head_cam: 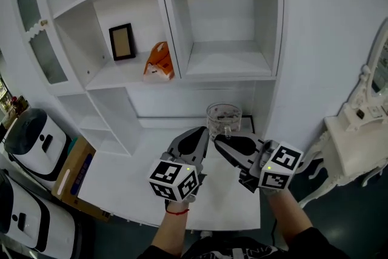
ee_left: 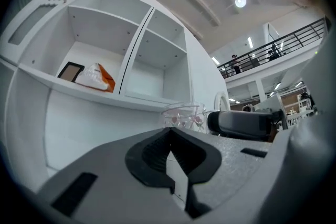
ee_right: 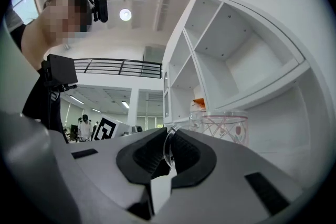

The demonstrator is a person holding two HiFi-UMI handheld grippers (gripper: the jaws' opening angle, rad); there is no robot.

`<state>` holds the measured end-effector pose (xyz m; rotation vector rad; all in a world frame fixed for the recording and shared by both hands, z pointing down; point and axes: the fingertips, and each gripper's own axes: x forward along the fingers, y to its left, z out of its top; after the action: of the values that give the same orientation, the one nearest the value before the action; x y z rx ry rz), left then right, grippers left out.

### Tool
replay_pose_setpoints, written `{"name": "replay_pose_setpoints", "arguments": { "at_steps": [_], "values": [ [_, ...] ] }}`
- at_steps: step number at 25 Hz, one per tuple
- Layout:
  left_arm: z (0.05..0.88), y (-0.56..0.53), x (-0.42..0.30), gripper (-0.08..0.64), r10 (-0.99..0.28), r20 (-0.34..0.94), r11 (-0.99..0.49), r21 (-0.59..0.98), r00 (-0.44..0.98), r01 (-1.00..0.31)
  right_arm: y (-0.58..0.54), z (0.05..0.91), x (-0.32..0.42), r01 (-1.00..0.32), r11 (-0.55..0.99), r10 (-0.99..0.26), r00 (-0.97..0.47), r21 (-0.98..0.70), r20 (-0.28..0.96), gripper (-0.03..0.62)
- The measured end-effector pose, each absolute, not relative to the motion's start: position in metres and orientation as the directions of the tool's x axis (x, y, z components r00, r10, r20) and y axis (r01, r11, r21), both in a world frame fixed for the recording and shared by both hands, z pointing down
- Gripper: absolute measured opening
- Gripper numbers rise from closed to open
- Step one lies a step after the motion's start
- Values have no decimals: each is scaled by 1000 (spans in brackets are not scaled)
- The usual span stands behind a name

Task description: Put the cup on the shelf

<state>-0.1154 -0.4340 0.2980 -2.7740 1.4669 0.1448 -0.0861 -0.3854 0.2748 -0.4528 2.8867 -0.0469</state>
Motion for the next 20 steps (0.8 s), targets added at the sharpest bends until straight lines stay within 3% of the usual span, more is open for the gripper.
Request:
{"name": "replay_pose_setpoints", "arguments": {
  "at_steps": [20],
  "values": [
    [174, -471, -104, 6, -721, -247, -649, -89, 648, -756, -423, 162, -82, -395, 912, -354, -896, 113, -269, 20]
  ]
}}
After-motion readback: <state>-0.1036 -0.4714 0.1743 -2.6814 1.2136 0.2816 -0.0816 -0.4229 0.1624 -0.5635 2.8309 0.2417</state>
